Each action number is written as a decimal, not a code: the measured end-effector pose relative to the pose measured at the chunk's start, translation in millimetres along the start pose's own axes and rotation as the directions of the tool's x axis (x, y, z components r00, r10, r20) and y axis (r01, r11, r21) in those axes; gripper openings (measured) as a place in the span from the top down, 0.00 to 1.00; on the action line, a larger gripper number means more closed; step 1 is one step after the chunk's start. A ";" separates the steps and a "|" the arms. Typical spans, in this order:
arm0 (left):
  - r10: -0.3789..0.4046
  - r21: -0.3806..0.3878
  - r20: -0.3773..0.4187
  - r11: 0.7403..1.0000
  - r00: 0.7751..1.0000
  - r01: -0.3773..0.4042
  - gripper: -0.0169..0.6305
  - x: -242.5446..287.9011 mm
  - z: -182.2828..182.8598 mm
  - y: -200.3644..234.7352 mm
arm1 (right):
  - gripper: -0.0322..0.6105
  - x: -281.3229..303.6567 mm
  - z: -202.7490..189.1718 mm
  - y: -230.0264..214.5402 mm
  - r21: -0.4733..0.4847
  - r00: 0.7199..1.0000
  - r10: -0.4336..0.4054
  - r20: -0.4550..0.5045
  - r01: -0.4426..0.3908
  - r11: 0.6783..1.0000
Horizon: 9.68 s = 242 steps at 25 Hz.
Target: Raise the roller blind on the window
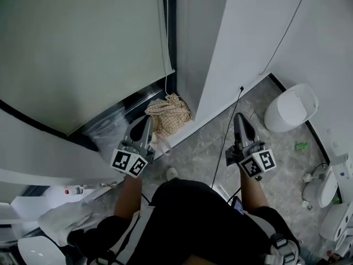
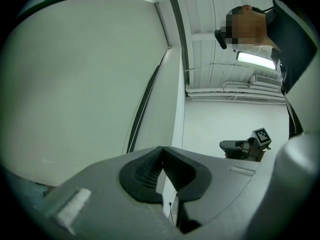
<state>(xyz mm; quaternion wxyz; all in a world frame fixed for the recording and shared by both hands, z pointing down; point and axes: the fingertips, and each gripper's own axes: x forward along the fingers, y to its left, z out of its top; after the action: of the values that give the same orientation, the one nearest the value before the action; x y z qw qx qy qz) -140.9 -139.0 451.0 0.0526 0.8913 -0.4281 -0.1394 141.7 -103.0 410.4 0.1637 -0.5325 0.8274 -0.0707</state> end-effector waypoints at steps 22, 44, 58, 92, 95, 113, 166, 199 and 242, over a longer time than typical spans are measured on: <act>-0.157 0.020 -0.012 0.987 0.988 0.157 0.97 137.7 1.9 43.3 | 0.95 90.3 4.1 -14.3 -0.027 0.999 0.015 0.048 -0.014 1.000; -0.146 0.032 -0.020 0.989 0.989 0.147 0.80 313.8 29.9 69.6 | 0.95 102.3 21.6 -72.7 -0.038 0.997 0.023 0.073 -0.021 0.999; -0.189 -0.005 0.012 0.982 0.982 0.189 0.80 337.1 23.7 64.2 | 0.95 86.4 26.3 -89.6 -0.042 0.997 -0.003 0.074 0.006 0.999; -0.243 0.032 0.013 0.970 0.970 0.243 0.97 184.0 48.1 26.5 | 0.84 228.9 23.7 87.6 -0.007 0.862 0.502 -0.063 -0.504 0.864; -0.250 0.026 0.012 0.968 0.968 0.250 0.97 176.9 49.2 21.6 | 0.78 245.6 34.6 110.1 -0.036 0.828 0.553 -0.088 -0.558 0.829; -0.271 0.041 0.019 0.962 0.962 0.270 0.97 166.9 47.6 12.5 | 0.85 286.6 78.2 148.7 0.004 0.787 0.615 -0.036 -0.616 0.788; -0.612 -0.136 0.196 0.756 0.766 0.640 0.74 236.4 175.3 -30.7 | 0.94 231.6 -30.8 79.0 -0.042 0.806 0.573 -0.148 -0.584 0.811; -0.455 -0.095 -0.066 0.889 0.888 0.449 0.97 205.1 16.8 -0.7 | 0.70 187.4 -117.1 54.9 -0.043 0.733 0.565 -0.379 -0.624 0.780; -0.469 -0.139 -0.325 0.883 0.821 0.448 0.78 158.9 -102.0 7.8 | 0.92 242.1 -52.4 74.9 -0.144 0.765 0.587 -0.263 -0.633 0.760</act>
<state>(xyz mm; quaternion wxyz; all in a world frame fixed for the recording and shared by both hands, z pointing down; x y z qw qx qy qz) -22.3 -270.1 517.8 0.1179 0.9764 -0.1809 0.0006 -32.5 -293.3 390.2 0.0318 -0.2372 0.9706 0.0268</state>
